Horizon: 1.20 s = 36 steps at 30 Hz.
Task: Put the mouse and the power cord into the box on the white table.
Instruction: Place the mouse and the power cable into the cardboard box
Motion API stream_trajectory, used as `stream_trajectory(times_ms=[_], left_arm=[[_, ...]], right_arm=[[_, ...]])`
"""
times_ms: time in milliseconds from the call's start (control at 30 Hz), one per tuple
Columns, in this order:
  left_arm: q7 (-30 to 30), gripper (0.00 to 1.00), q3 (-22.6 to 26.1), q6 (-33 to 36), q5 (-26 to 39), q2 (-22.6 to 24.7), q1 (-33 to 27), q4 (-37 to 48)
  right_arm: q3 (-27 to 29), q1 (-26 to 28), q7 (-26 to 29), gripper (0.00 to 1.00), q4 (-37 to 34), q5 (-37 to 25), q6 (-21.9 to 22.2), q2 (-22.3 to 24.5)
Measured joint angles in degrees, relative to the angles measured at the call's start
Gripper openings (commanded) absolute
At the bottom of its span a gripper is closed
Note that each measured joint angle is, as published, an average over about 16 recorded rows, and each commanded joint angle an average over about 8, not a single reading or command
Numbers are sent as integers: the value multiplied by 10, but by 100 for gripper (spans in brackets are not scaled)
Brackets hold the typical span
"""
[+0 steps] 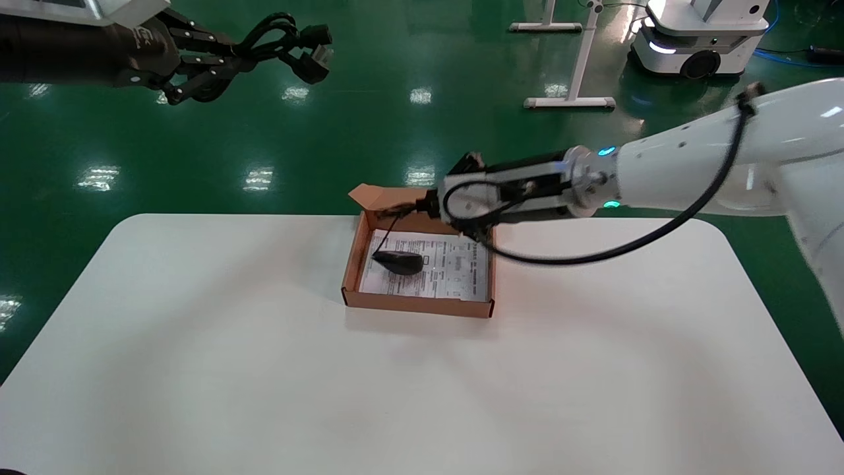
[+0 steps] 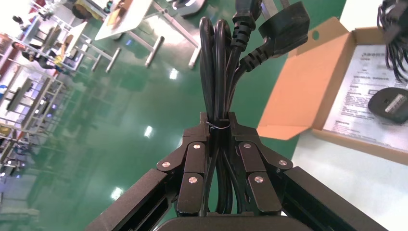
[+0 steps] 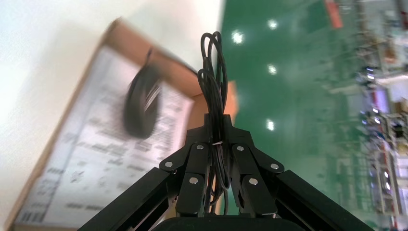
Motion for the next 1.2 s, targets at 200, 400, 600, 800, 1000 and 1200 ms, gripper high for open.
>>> stream_trajectory(times_ms=[200, 400, 600, 800, 1000, 1200], left_arm=[[7, 0, 5, 8, 7, 5, -6, 17], [12, 0, 10, 17, 13, 10, -13, 29], [13, 0, 14, 25, 19, 16, -13, 40], [17, 0, 24, 34, 32, 26, 1, 52], [24, 0, 32, 39, 43, 47, 25, 63], [34, 0, 35, 32, 47, 86, 51, 67]], right_arm=[[-23, -18, 0, 7, 9, -8, 21, -17], [-45, -35, 16, 31, 26, 2, 35, -21], [-69, -44, 32, 84, 41, 16, 44, -21], [-91, -46, 40, 100, 49, 32, 53, -20], [-107, -38, 45, 100, 44, 50, 60, -16], [-106, -11, 42, 100, 19, 71, 61, 2]])
